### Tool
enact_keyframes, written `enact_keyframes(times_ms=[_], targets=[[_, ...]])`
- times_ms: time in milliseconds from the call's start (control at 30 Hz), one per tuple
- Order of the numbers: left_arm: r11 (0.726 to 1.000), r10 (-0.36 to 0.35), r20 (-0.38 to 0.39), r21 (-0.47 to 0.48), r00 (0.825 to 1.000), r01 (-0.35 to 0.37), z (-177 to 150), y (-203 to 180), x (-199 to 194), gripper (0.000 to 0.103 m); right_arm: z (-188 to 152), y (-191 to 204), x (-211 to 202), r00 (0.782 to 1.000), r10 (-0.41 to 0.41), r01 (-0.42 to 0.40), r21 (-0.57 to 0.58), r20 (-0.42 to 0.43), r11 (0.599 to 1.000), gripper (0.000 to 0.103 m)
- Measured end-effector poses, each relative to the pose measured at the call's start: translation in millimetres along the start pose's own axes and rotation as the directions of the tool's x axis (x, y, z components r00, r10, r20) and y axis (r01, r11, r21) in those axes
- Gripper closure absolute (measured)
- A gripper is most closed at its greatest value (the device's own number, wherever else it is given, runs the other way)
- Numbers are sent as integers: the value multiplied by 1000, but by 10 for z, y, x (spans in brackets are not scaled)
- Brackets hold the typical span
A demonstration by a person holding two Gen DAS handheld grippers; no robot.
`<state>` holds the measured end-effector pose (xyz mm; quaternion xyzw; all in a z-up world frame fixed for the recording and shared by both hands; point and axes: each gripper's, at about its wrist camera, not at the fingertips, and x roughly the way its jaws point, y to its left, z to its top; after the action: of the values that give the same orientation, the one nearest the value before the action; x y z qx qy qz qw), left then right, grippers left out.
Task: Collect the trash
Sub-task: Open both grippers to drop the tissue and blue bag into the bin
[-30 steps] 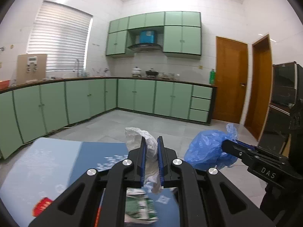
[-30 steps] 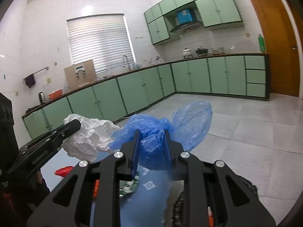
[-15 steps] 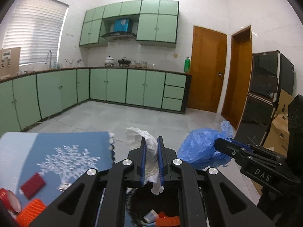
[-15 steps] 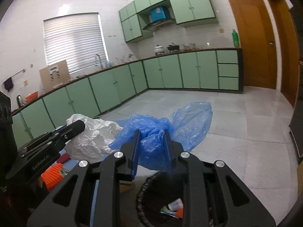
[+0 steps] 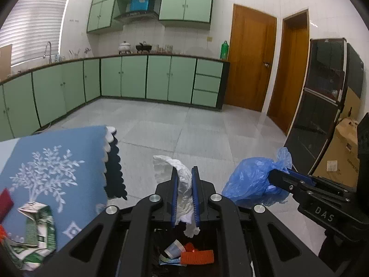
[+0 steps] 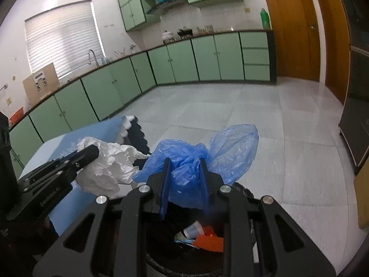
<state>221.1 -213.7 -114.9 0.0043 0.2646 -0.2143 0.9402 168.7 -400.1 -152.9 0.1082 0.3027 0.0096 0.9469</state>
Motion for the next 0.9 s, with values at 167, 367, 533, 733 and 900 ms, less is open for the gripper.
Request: enact_keyframes(times_ms=[167, 367, 533, 733, 900], targets=[[1000, 2, -36, 4, 999, -2, -81, -64, 196, 92, -71, -45, 183, 999, -13, 13, 10, -35, 1000, 80], [1000, -3, -72, 1, 997, 3, -132, -111, 343, 85, -56, -57, 311, 997, -39, 40, 13, -63, 999, 68], [1000, -3, -79, -18, 997, 2, -126, -74, 377, 59, -11, -114, 322, 997, -58, 60, 20, -59, 998, 45], [999, 20, -55, -24, 998, -21, -54, 3, 248, 47, 10, -161, 214, 991, -129, 130, 39, -21, 991, 14], [998, 54, -8, -38, 999, -54, 57, 155, -6, 38, 64, -78, 63, 992, -124, 123, 50, 9, 991, 12]])
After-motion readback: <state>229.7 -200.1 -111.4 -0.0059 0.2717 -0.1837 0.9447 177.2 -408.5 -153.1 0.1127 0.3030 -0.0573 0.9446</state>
